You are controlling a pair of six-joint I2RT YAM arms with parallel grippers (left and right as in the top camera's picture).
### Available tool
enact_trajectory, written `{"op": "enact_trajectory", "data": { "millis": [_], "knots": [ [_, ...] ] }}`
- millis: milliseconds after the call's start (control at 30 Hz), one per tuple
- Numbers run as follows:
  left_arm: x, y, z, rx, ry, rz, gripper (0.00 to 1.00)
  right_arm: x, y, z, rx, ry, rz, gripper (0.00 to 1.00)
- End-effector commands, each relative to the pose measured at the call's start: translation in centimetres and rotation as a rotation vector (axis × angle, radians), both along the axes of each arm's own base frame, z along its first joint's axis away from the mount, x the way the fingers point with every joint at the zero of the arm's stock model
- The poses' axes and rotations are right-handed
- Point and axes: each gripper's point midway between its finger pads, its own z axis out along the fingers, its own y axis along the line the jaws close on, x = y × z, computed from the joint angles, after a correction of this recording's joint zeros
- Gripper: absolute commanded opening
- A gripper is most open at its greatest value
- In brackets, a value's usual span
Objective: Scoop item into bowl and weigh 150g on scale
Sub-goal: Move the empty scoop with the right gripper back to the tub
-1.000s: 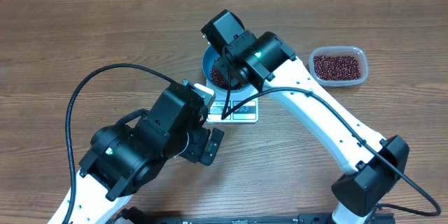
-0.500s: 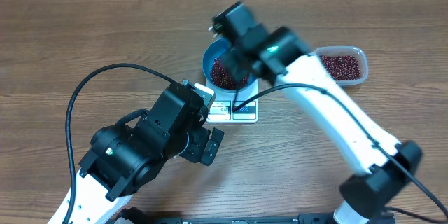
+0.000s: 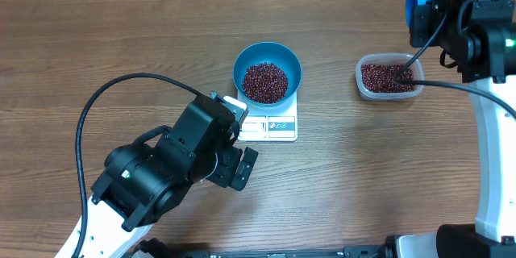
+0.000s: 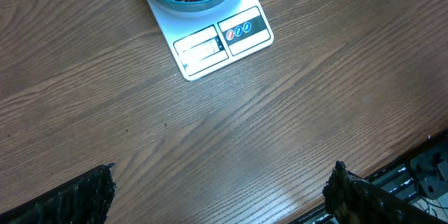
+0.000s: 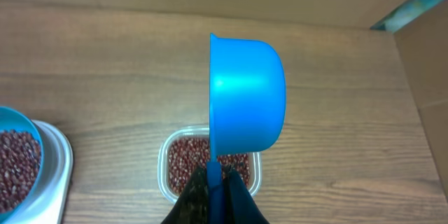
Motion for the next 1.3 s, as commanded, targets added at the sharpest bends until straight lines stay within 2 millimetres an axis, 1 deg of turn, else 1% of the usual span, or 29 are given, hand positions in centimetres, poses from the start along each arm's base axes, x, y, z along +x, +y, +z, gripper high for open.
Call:
{"op": "enact_trajectory", "data": {
  "millis": [0,100,233,267,367,400,467,567,667,733,800,900,1100,1267],
  "knots": [
    [0.0,-0.1,0.6,-0.007,-0.017,-0.014,1.00,-0.5,0.1,-1.9,-0.024,0.067,0.032,0.04],
    [0.1,-0.1,0.5,-0.007,-0.016,-0.014,0.99,-1.6,-1.3,-3.9,-0.094,0.144,-0.024,0.04],
    [0.1,-0.1,0.6,-0.007,-0.017,-0.014,1.00,-1.9,-1.1,-5.9,-0.091,0.194,-0.040,0.04],
    [0.1,-0.1,0.6,-0.007,-0.017,-0.014,1.00,-1.9,-1.2,-6.9,-0.105,0.220,-0.049,0.04],
    [0.0,-0.1,0.5,-0.007,-0.016,-0.014,1.00,-2.0,-1.1,-8.7,-0.109,0.277,-0.042,0.04],
    [0.1,-0.1,0.6,-0.007,-0.017,-0.014,1.00,-2.0,-1.3,-9.5,-0.137,0.310,-0.050,0.04],
    [0.1,-0.1,0.5,-0.007,-0.016,-0.014,1.00,-1.7,-1.8,-10.3,-0.206,0.337,-0.076,0.04],
    [0.0,-0.1,0.6,-0.007,-0.017,-0.014,0.99,-1.3,-1.2,-11.5,-0.253,0.376,-0.063,0.04],
    [0.1,-0.1,0.5,-0.007,-0.016,-0.014,0.99,-0.7,0.2,-13.7,-0.260,0.426,-0.037,0.04],
    [0.1,-0.1,0.6,-0.007,-0.017,-0.014,1.00,-0.5,0.8,-14.7,-0.264,0.451,-0.020,0.04],
    [0.0,-0.1,0.6,-0.007,-0.017,-0.014,0.99,-0.4,1.2,-15.3,-0.270,0.465,-0.009,0.04],
    [0.1,-0.1,0.6,-0.007,-0.017,-0.014,1.00,-0.4,1.7,-15.6,-0.272,0.471,0.000,0.04],
    [0.0,-0.1,0.5,-0.007,-0.016,-0.014,1.00,-0.3,1.8,-15.8,-0.264,0.467,-0.013,0.04],
    [0.1,-0.1,0.6,-0.007,-0.017,-0.014,1.00,-0.2,1.8,-17.5,-0.273,0.517,-0.009,0.04]
  ]
}}
